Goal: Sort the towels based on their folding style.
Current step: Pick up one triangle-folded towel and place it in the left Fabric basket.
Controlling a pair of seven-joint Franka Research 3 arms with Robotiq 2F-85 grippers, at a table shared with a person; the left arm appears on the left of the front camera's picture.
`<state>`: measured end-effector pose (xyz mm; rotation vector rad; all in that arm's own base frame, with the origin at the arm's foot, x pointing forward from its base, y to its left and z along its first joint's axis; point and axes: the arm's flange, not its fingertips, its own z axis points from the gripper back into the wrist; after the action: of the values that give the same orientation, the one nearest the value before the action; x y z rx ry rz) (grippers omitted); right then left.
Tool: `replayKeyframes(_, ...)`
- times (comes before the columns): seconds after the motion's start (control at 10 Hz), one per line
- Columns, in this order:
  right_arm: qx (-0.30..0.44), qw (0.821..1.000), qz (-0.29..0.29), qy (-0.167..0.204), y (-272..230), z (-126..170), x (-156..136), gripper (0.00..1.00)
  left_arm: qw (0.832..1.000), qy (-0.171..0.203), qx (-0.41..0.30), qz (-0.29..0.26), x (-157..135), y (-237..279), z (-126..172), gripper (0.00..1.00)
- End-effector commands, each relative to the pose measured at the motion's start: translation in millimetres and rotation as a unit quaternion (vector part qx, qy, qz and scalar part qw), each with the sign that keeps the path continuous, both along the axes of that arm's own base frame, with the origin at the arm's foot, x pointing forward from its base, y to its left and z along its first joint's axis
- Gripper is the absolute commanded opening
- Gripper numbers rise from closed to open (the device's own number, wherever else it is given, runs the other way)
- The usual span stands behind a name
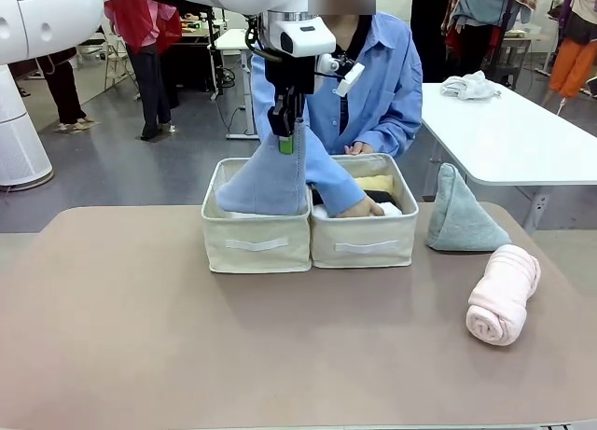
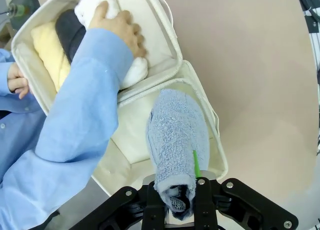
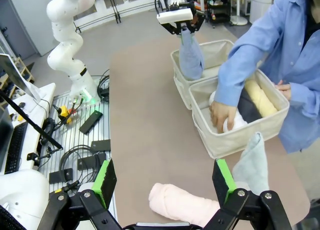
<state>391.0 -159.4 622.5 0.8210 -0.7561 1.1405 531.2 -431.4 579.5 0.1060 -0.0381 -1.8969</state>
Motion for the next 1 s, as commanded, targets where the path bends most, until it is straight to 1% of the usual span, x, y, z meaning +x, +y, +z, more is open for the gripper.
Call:
replayKeyframes(0.0,0.002,1.0,0.0,0.001,0.9,-0.2,-0.5,1.0,1.0,-0.022,0.009,-0.011,-4.2,8.9,-11.5,0.17)
replayKeyframes(0.3,0.002,1.0,0.0,0.001,0.9,-0.2,-0.5,1.0,1.0,-0.005,0.011,-0.019,-4.7,15.1,-33.0,0.17)
replayKeyframes(0.6,0.002,1.0,0.0,0.001,0.9,-0.2,-0.5,1.0,0.999,0.027,0.02,-0.007,3.0,21.2,-61.5,0.17)
replayKeyframes(0.9,0.002,1.0,0.0,0.001,0.9,-0.2,-0.5,1.0,0.998,0.059,0.012,-0.003,16.3,19.6,-81.2,0.17)
